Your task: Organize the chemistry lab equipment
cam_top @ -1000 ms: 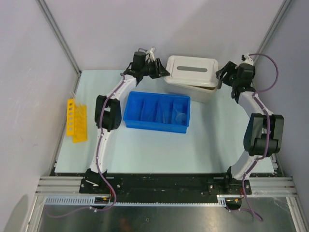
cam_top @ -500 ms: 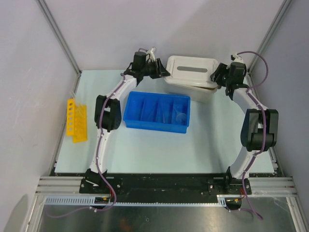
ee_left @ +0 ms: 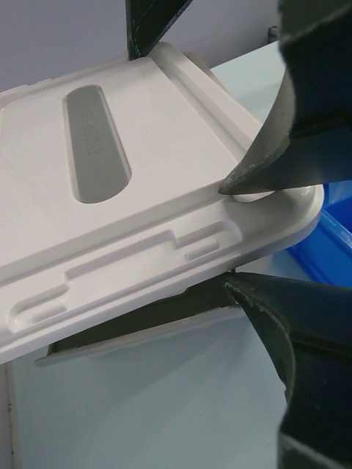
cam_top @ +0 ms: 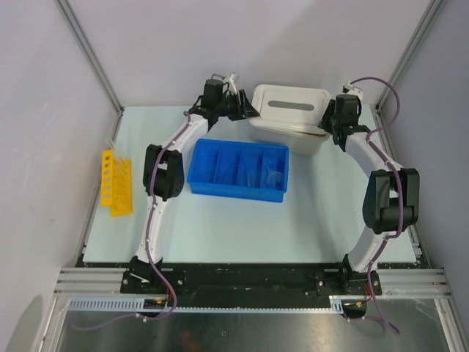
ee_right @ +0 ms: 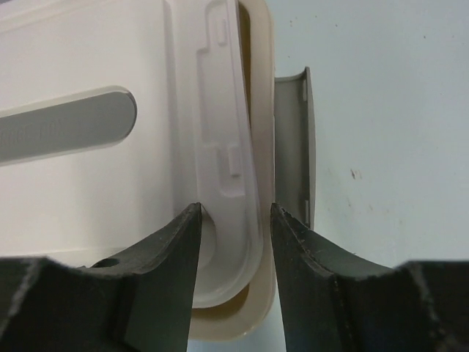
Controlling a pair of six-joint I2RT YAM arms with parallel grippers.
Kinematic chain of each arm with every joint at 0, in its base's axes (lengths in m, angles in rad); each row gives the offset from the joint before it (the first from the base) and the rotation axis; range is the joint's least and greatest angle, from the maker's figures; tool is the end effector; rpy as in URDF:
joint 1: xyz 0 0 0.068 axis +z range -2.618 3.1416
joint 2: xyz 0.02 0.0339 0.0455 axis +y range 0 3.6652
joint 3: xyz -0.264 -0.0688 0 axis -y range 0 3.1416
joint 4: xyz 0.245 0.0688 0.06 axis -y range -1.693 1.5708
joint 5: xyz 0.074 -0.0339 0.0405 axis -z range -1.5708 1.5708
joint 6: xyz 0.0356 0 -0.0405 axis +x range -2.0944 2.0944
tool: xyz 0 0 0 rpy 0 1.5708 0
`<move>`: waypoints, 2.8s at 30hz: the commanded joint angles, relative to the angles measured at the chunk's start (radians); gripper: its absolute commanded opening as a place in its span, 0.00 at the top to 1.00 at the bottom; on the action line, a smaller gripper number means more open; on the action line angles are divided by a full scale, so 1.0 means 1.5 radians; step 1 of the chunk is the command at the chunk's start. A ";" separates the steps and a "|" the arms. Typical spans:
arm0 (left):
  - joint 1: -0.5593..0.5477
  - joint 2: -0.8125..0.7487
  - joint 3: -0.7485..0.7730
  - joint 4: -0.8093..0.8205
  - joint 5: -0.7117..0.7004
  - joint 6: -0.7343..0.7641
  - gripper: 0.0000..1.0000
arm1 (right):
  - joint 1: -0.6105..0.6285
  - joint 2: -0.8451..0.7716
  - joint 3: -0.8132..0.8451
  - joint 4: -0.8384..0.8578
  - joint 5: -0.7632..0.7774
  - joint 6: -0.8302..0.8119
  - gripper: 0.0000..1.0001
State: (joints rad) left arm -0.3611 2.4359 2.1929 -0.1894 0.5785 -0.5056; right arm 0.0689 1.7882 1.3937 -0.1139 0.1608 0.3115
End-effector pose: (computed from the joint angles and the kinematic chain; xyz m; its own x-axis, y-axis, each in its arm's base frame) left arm 0.5240 -0.2187 0.2405 -0.7112 -0.1649 -0.6834 0.4753 0.6035 -0.6402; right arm 0.4209 0.0233 0.2794 -0.4403 0.2729 -0.8554 0.2170 0.9568 0.1935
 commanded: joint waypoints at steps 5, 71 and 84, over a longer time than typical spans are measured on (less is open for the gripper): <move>-0.018 -0.049 -0.007 -0.011 0.012 0.014 0.49 | 0.007 -0.041 -0.011 -0.129 0.073 0.013 0.57; -0.019 -0.083 -0.082 -0.011 -0.018 0.004 0.45 | -0.151 0.102 -0.043 0.178 -0.461 0.134 0.35; -0.019 -0.084 -0.085 -0.011 -0.016 0.003 0.45 | -0.099 0.055 -0.043 0.102 -0.326 0.042 0.54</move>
State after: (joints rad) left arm -0.3801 2.3672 2.0789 -0.1917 0.5446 -0.5076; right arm -0.1421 1.8988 1.3296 0.1413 -0.4072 0.4694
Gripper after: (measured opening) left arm 0.557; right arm 0.619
